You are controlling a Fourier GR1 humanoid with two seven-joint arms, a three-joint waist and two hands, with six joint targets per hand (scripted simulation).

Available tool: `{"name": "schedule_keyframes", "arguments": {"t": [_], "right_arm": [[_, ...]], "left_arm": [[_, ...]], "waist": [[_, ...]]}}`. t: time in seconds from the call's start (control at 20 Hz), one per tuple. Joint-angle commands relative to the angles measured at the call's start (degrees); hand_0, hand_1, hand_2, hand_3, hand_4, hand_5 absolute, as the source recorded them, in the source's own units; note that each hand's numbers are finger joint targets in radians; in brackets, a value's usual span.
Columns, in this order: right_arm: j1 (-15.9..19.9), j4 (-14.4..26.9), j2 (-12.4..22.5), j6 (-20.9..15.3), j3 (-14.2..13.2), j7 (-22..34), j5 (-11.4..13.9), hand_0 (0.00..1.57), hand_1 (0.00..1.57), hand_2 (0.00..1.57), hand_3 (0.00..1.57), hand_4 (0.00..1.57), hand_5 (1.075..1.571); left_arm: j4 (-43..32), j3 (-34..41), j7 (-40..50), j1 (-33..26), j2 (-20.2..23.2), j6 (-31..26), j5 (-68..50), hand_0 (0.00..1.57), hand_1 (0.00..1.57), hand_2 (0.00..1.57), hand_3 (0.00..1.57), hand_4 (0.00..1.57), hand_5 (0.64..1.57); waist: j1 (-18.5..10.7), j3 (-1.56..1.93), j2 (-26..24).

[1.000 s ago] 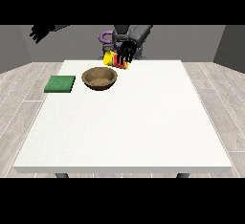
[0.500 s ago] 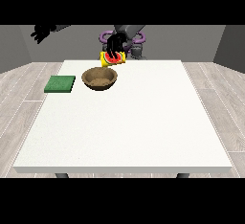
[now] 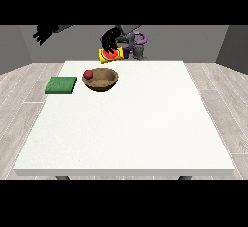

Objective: Pick the cup and pour the ball into the bowl, then pick the bowl and place it on the pad

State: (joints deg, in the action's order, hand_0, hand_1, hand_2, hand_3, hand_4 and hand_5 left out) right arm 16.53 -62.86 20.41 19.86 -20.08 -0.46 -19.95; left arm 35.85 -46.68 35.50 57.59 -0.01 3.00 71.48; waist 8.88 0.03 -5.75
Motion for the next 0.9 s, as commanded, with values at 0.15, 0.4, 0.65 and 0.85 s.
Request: {"name": "schedule_keyframes", "arguments": {"t": [0.15, 0.4, 0.65, 0.85], "right_arm": [[-1.6, 0.3, 1.3, -3.0, -2.2, 1.6, -0.2, 0.00, 0.00, 0.00, 0.18, 0.74, 1.553], [-3.1, -0.6, -0.7, -6.2, -2.0, 0.8, 1.1, 0.00, 0.00, 0.00, 0.11, 0.76, 1.556], [-3.2, -0.3, -2.7, -8.0, -1.2, -0.1, 2.1, 0.00, 0.00, 0.00, 0.00, 0.78, 1.556], [-4.1, 0.5, -6.0, -11.2, -1.2, -2.4, 3.0, 0.00, 0.00, 0.00, 0.00, 0.78, 1.558]], "left_arm": [[7.8, 9.4, -4.0, -3.7, 5.3, 9.7, -6.1, 0.75, 0.75, 1.57, 1.54, 1.11, 1.556], [15.8, 26.0, -12.8, -7.7, 8.4, 15.9, -25.1, 0.80, 0.80, 1.19, 0.88, 1.30, 1.555], [23.7, 42.7, -17.9, -7.3, 8.3, 14.7, -45.3, 0.00, 0.00, 0.00, 0.00, 1.15, 1.568], [27.8, 52.6, -23.4, -7.8, 10.1, 6.3, -60.5, 0.00, 0.00, 0.00, 0.00, 1.06, 1.570]], "waist": [[-6.2, -0.11, -2.7], [-10.3, -0.57, -2.6], [-14.2, -0.89, -0.8], [-16.8, -0.50, 2.8]]}}
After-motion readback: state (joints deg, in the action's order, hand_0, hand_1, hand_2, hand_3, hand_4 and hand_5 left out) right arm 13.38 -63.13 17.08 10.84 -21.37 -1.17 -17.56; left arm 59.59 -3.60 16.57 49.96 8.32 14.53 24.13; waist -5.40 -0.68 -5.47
